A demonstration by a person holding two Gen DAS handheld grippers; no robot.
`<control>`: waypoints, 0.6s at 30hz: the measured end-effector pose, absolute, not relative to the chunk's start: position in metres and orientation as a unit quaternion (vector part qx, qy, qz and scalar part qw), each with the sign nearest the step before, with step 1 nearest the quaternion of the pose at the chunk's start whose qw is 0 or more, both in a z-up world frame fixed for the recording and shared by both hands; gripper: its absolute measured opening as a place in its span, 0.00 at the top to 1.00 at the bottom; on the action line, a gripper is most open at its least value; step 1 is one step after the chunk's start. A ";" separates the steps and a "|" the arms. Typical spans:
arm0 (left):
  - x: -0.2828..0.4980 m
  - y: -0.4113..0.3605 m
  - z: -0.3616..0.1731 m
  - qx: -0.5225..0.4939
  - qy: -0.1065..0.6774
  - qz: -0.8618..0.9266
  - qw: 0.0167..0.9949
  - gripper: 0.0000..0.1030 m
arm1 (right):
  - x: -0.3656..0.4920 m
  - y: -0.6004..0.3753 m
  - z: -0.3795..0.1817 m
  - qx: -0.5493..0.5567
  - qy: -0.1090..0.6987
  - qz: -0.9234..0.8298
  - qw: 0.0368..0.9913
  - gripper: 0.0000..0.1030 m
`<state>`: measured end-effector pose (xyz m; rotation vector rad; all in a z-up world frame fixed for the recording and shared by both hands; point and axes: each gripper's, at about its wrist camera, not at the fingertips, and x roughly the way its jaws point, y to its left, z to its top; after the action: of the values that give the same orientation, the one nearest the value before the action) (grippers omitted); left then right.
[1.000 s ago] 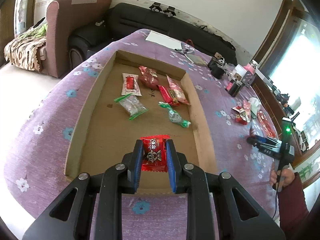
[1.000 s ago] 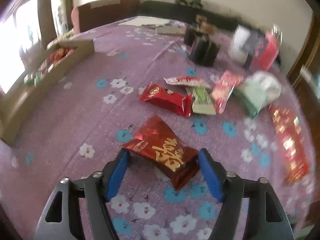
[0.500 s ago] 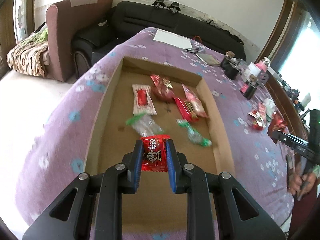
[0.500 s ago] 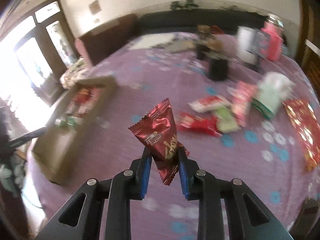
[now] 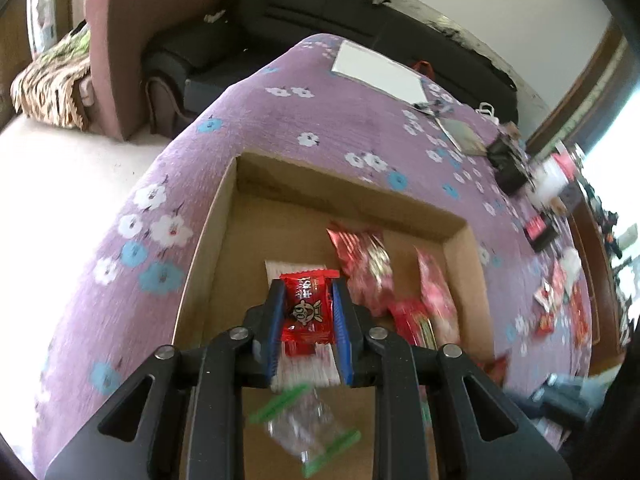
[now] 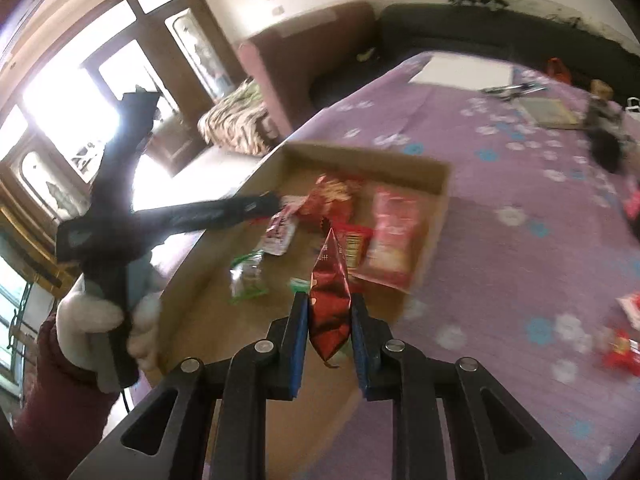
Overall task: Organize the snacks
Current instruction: 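Carry red candy with left tool while right tool carries red packet, both into tray, then reach left tool toward white-red sachet while right tool reaches red packet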
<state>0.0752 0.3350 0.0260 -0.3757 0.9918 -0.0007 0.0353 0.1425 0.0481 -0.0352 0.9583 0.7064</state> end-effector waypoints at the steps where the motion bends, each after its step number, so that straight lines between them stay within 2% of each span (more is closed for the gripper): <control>1: 0.079 0.337 0.024 -0.186 0.471 0.003 0.862 0.78 | 0.037 0.150 0.044 -0.021 0.454 0.335 0.825 0.81; 3: 0.083 0.341 0.023 -0.193 0.470 0.006 0.861 0.75 | 0.037 0.164 0.041 -0.031 0.454 0.340 0.823 0.79; 5: 0.083 0.342 0.025 -0.201 0.468 0.001 0.861 0.64 | 0.036 0.169 0.040 -0.036 0.447 0.341 0.826 0.74; 6: 0.082 0.343 0.027 -0.205 0.465 -0.001 0.861 0.52 | 0.035 0.171 0.041 -0.035 0.446 0.342 0.826 0.61; 7: 0.080 0.344 0.030 -0.209 0.457 -0.004 0.865 0.45 | 0.034 0.171 0.042 -0.032 0.443 0.344 0.827 0.46; 8: 0.077 0.344 0.033 -0.208 0.450 -0.005 0.868 0.44 | 0.031 0.170 0.044 -0.029 0.437 0.346 0.830 0.42; 18: 0.026 0.308 0.087 -0.175 0.409 -0.019 0.895 0.44 | 0.002 0.101 0.073 -0.003 0.387 0.322 0.864 0.40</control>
<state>0.0259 0.3085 0.0874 -0.3622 0.8484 -0.0387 0.0020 0.1007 0.0727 -0.0063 0.8114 0.6744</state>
